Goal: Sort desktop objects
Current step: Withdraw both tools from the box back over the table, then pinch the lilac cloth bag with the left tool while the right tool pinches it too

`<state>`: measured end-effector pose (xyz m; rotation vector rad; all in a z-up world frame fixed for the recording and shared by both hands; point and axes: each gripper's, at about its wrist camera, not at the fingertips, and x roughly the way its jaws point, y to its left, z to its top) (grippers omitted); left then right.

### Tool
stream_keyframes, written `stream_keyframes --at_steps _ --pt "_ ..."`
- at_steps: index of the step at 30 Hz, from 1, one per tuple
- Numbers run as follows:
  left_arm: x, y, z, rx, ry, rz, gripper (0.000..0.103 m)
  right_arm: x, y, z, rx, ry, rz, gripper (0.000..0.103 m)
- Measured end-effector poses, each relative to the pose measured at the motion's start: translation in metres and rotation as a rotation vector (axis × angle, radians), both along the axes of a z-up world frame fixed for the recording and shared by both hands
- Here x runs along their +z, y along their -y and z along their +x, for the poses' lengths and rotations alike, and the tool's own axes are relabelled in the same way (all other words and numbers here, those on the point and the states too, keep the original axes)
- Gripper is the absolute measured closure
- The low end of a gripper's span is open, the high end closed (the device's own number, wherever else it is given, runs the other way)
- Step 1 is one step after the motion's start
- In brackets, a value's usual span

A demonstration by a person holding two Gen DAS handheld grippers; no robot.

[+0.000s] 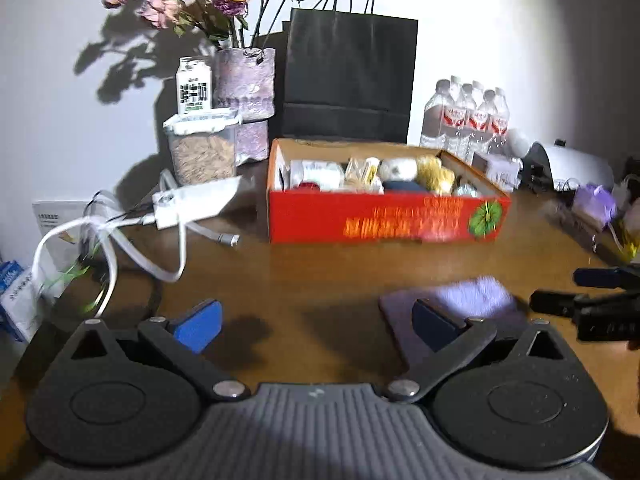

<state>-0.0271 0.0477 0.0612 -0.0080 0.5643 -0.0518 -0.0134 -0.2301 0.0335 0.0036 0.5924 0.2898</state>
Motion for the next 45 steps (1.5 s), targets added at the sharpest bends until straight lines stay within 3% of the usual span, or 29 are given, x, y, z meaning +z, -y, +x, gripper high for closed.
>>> stream_keyframes --at_steps 5,8,10,18,32,35,36,39,41,43,45 --pt "-0.025 0.012 -0.058 0.026 0.053 -0.086 0.0 -0.015 0.001 -0.06 0.038 0.057 0.015 0.014" --pt "-0.035 0.027 -0.076 -0.035 0.07 -0.033 0.0 -0.023 -0.004 -0.081 0.049 0.094 -0.056 0.014" --pt "-0.038 0.038 -0.079 -0.041 0.093 0.03 0.0 -0.024 -0.004 -0.086 0.031 0.095 -0.046 0.014" --pt "-0.043 0.041 -0.065 -0.052 0.044 0.037 0.0 -0.025 0.006 -0.072 0.0 0.043 0.014 0.014" --pt "-0.049 0.045 0.02 -0.069 -0.091 -0.049 0.0 -0.03 -0.014 0.023 0.017 -0.046 -0.092 0.018" --pt "-0.049 0.052 0.037 -0.101 -0.096 -0.038 0.012 -0.032 -0.017 0.041 0.005 -0.055 -0.097 0.024" --pt "-0.049 0.054 0.041 -0.113 -0.103 -0.037 0.021 -0.033 -0.018 0.046 0.004 -0.062 -0.091 0.025" --pt "-0.054 0.056 0.056 -0.132 -0.16 -0.07 0.044 -0.036 -0.022 0.058 0.013 -0.086 -0.088 0.043" --pt "-0.055 0.057 0.059 -0.126 -0.155 -0.078 0.05 -0.037 -0.026 0.061 0.027 -0.089 -0.081 0.057" --pt "-0.055 0.059 0.061 -0.143 -0.158 -0.079 0.067 -0.038 -0.029 0.06 0.046 -0.085 -0.083 0.066" --pt "-0.056 0.062 0.059 -0.145 -0.157 -0.066 0.071 -0.038 -0.033 0.057 0.046 -0.075 -0.097 0.068"
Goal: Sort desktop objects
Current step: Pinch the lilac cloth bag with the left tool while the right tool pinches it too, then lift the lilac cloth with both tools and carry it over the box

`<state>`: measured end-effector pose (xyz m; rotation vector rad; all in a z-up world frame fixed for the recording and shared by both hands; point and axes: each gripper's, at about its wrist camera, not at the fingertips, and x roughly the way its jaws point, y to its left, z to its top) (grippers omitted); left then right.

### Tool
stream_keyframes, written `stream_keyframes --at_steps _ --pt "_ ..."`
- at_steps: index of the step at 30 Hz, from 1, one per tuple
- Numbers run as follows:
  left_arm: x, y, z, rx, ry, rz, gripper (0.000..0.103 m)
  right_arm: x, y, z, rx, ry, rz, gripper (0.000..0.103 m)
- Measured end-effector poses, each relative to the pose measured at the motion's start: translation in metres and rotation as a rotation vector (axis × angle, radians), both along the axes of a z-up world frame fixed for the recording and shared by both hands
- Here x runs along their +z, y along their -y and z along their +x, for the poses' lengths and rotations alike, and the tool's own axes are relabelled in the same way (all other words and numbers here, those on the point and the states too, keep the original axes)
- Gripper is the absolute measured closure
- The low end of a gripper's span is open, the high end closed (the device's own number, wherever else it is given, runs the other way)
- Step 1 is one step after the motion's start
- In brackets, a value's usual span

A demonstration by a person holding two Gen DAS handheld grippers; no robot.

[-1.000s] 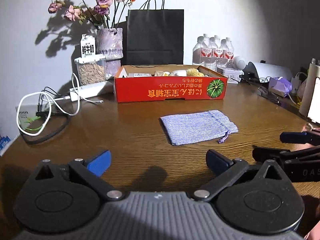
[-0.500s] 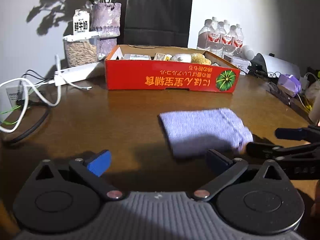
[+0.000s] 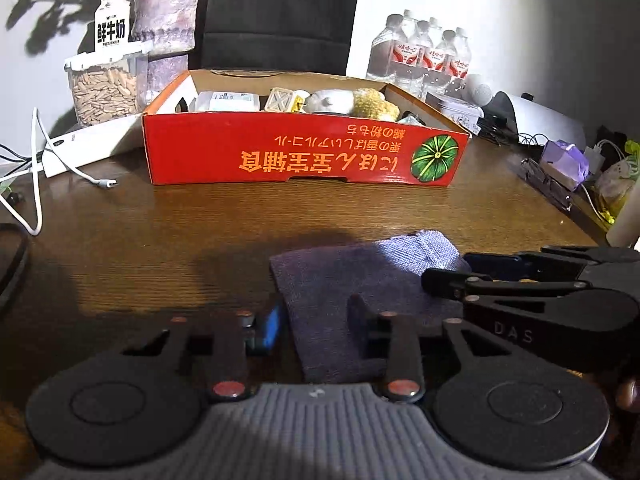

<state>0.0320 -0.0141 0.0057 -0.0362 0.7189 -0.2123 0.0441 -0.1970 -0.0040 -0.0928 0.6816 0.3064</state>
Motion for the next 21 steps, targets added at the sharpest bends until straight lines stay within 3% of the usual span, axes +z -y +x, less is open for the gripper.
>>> stream_keyframes --at_steps 1,5,8,21 --pt "0.0 0.001 -0.002 0.001 0.0 0.011 0.078 0.001 -0.001 -0.003 0.0 0.007 -0.008 0.073" --pt "0.003 -0.006 -0.009 0.015 -0.018 -0.025 0.084 0.008 0.004 -0.019 -0.018 0.014 0.03 0.093" --pt "0.01 -0.009 -0.023 0.016 0.003 -0.037 0.087 0.016 0.008 -0.036 -0.003 0.017 0.078 0.097" --pt "0.051 -0.001 -0.095 -0.063 0.097 -0.109 0.093 0.054 0.013 -0.118 0.045 0.112 0.123 0.101"
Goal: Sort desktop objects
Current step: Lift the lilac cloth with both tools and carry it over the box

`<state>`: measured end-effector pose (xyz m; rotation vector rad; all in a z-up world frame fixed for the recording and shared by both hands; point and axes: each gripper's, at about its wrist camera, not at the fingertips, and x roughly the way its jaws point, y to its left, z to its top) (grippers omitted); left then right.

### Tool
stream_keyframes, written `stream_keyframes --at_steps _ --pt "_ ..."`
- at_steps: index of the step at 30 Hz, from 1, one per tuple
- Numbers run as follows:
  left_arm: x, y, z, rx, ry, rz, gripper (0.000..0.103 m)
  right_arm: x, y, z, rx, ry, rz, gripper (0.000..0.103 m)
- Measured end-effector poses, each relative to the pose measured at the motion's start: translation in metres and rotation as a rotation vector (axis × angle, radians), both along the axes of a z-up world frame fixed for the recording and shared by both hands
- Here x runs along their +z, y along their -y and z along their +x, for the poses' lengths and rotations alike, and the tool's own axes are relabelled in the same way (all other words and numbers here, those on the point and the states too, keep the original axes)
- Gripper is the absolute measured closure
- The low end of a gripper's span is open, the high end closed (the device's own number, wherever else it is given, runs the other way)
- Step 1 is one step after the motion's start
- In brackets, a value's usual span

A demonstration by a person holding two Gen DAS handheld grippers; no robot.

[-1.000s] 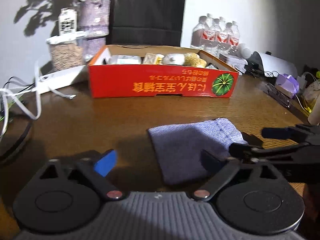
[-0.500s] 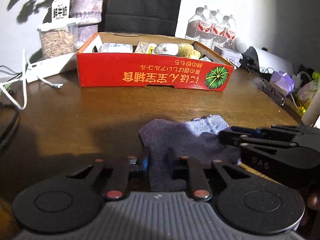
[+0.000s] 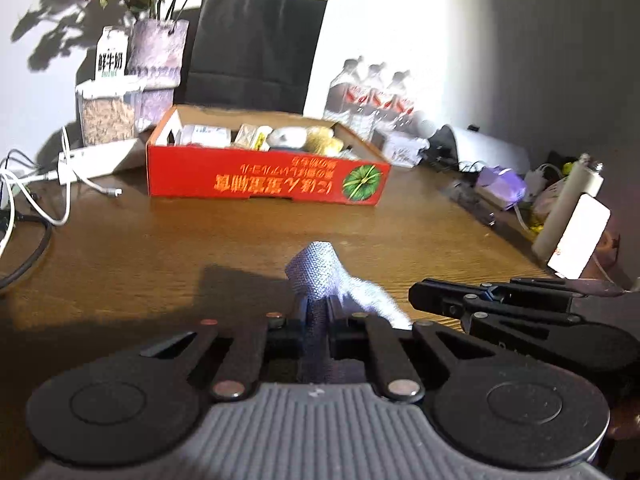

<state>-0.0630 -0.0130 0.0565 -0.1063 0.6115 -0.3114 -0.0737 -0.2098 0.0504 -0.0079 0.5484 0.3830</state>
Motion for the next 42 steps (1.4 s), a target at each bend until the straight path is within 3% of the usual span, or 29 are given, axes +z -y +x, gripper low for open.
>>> stream_keyframes --at_steps 5,9,10,12,13,14,18,22,24,25,26,28,33,36,38,40,42 --pt "0.018 -0.001 -0.006 -0.001 0.058 -0.009 0.095 0.017 0.002 -0.008 -0.002 0.047 0.014 0.101" --pt "0.032 -0.005 -0.004 -0.002 0.106 -0.007 0.097 0.017 0.007 0.006 0.008 0.012 0.069 0.099" --pt "0.035 -0.007 -0.002 -0.001 0.115 -0.007 0.097 0.014 0.009 0.012 0.012 -0.005 0.092 0.092" --pt "0.042 -0.01 0.002 -0.001 0.125 -0.016 0.097 0.005 0.016 0.023 0.026 -0.033 0.16 0.056" --pt "0.045 -0.011 0.003 -0.002 0.13 -0.025 0.097 -0.001 0.02 0.027 0.04 -0.038 0.216 0.029" --pt "0.049 -0.014 0.003 -0.005 0.139 -0.033 0.097 -0.006 0.024 0.032 0.055 -0.046 0.266 0.025" --pt "0.068 -0.023 0.0 -0.04 0.173 -0.074 0.097 -0.013 0.035 0.054 0.12 -0.081 0.431 0.028" --pt "0.081 -0.042 0.003 -0.078 0.165 -0.177 0.097 -0.02 0.045 0.079 0.199 -0.118 0.627 0.028" --pt "0.079 -0.052 0.01 -0.081 0.137 -0.225 0.097 -0.022 0.044 0.089 0.252 -0.144 0.7 0.047" --pt "0.077 -0.058 0.013 -0.072 0.121 -0.244 0.097 -0.022 0.039 0.093 0.266 -0.16 0.695 0.079" --pt "0.072 -0.062 0.017 -0.054 0.107 -0.254 0.097 -0.022 0.034 0.095 0.273 -0.173 0.669 0.1" --pt "0.062 -0.067 0.024 -0.027 0.075 -0.25 0.097 -0.021 0.024 0.091 0.274 -0.161 0.603 0.102" --pt "0.026 -0.069 0.041 0.049 -0.005 -0.181 0.097 -0.021 0.007 0.079 0.199 -0.141 0.409 0.102" --pt "0.006 -0.062 0.049 0.125 -0.024 -0.022 0.095 -0.028 -0.001 0.081 0.122 -0.173 0.261 0.103" --pt "-0.009 -0.063 0.054 0.111 -0.069 -0.013 0.095 -0.031 -0.007 0.081 0.09 -0.191 0.177 0.102" --pt "-0.022 -0.063 0.057 0.113 -0.105 -0.011 0.084 -0.034 -0.013 0.081 0.069 -0.201 0.107 0.097" --pt "-0.03 -0.058 0.055 0.138 -0.083 0.066 0.071 -0.036 -0.018 0.08 0.042 -0.196 0.051 0.083"
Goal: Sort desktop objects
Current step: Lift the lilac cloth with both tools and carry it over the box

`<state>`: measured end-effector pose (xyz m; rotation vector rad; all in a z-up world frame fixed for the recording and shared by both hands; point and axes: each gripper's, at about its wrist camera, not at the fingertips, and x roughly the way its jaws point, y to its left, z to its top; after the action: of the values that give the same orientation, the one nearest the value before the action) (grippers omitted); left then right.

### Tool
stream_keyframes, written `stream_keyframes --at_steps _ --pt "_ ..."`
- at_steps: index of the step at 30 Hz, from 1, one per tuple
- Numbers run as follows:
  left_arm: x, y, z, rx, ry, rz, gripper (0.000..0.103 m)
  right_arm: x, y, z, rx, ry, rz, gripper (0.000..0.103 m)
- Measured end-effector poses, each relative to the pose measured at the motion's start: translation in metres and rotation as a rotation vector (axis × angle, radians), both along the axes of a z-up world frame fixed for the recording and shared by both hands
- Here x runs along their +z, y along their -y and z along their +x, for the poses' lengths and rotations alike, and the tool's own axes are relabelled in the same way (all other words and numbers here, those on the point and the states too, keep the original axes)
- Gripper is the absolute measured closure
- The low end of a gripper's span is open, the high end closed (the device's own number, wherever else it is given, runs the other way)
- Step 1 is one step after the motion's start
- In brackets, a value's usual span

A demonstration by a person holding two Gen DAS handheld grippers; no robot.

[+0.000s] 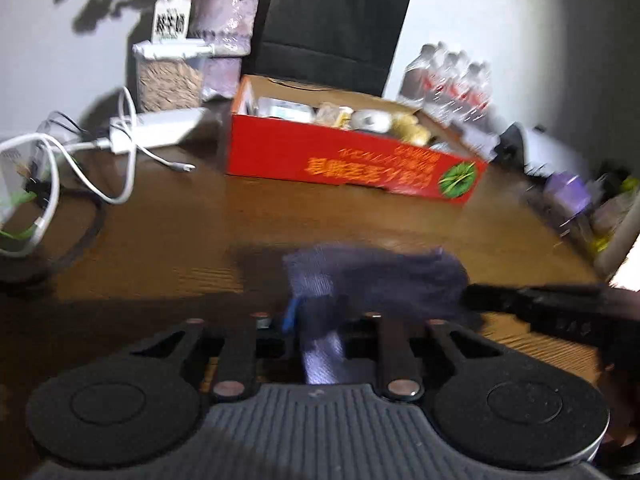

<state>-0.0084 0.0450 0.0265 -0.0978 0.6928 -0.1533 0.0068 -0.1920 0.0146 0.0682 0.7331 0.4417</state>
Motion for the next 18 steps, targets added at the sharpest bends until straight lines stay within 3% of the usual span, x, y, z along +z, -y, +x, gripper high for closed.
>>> stream_keyframes --at_steps 2,3,5,6,7,8,9,10,13,18 --pt "-0.004 0.004 -0.005 -0.01 0.021 0.048 0.053 -0.001 -0.003 0.0 0.002 -0.003 -0.006 0.041" --pt "-0.005 0.004 -0.006 -0.018 0.019 0.052 0.043 -0.002 -0.004 0.002 0.006 -0.011 -0.001 0.04" --pt "-0.01 0.004 -0.005 -0.021 -0.004 0.04 0.043 -0.007 -0.009 0.005 0.015 -0.027 -0.017 0.045" --pt "-0.013 0.003 -0.003 -0.024 -0.026 0.023 0.049 -0.01 -0.012 0.007 0.009 -0.035 -0.029 0.049" --pt "-0.016 0.004 -0.001 -0.026 -0.039 0.003 0.057 -0.012 -0.014 0.008 0.004 -0.029 -0.035 0.057" --pt "-0.016 0.005 -0.001 -0.015 -0.026 0.002 0.063 -0.013 -0.016 0.008 -0.002 -0.017 -0.051 0.073" --pt "-0.016 0.006 0.0 -0.011 -0.028 0.004 0.083 -0.014 -0.019 0.008 -0.007 -0.008 -0.075 0.083" --pt "-0.016 0.007 0.001 -0.001 -0.034 -0.002 0.093 -0.014 -0.021 0.008 -0.005 -0.003 -0.09 0.085" --pt "-0.017 0.008 -0.001 0.008 -0.023 -0.029 0.097 -0.013 -0.024 0.002 0.013 0.007 -0.1 0.097" --pt "-0.005 0.017 -0.025 -0.015 0.003 -0.041 0.099 -0.001 -0.017 -0.03 -0.019 0.047 -0.1 0.1"
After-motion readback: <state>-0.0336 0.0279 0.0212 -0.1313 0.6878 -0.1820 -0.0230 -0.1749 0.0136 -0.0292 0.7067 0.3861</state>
